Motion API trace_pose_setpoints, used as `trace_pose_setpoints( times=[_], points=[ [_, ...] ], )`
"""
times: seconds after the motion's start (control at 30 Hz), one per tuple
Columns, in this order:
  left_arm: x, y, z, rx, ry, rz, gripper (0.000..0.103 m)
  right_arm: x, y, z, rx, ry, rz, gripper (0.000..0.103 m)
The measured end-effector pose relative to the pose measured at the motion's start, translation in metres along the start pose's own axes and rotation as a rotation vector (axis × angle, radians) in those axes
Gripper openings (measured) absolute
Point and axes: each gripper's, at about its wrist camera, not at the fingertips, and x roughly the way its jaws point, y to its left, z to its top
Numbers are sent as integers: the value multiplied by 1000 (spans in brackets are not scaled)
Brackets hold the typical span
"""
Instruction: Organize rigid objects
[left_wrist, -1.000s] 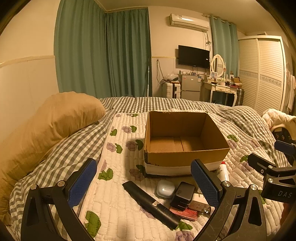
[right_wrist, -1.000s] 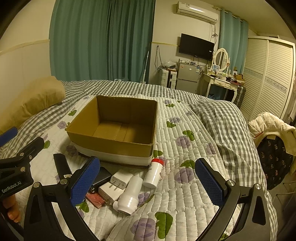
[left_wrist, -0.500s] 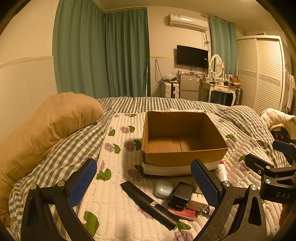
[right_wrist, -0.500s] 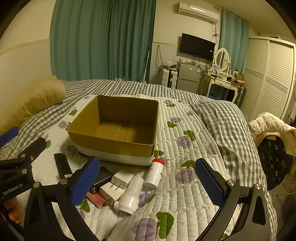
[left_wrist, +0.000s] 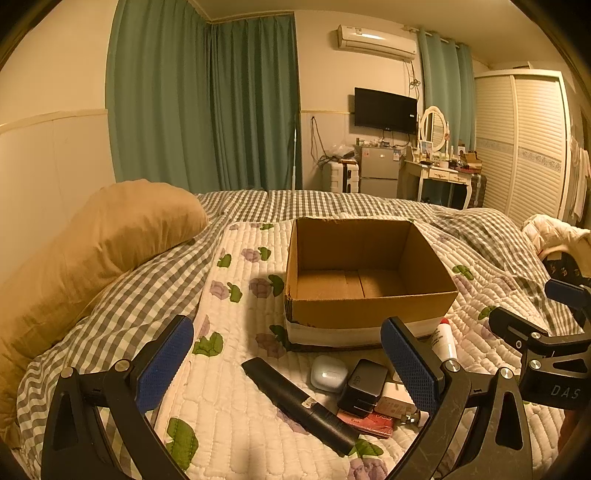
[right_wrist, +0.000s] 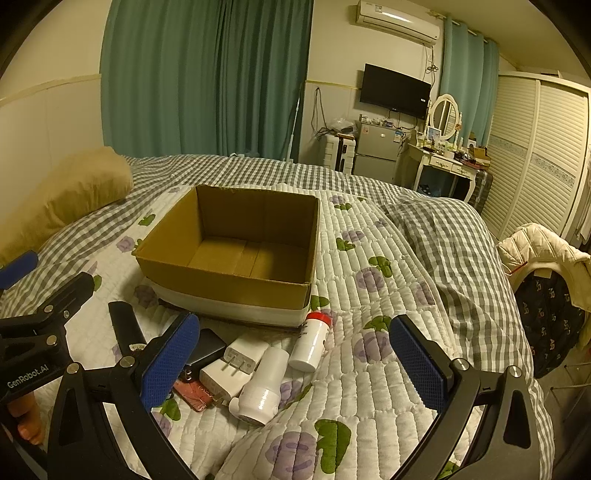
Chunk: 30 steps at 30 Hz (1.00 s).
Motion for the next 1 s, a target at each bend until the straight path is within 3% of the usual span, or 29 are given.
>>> trace_pose_setpoints(
  times=[0.6, 0.73, 0.87, 1.0],
  points=[
    [0, -5, 3, 45, -12, 1, 103, -1, 6, 22, -57, 5, 5, 103],
    [19, -7, 2, 55, 67, -4, 103, 13, -2, 23, -61, 49, 4, 103],
    [63, -6, -9, 30, 251, 12, 101, 44, -13, 19, -73, 125, -20, 103],
    [99, -8, -30, 27, 408, 45, 90, 79, -21, 12, -75, 213, -34, 103]
  ],
)
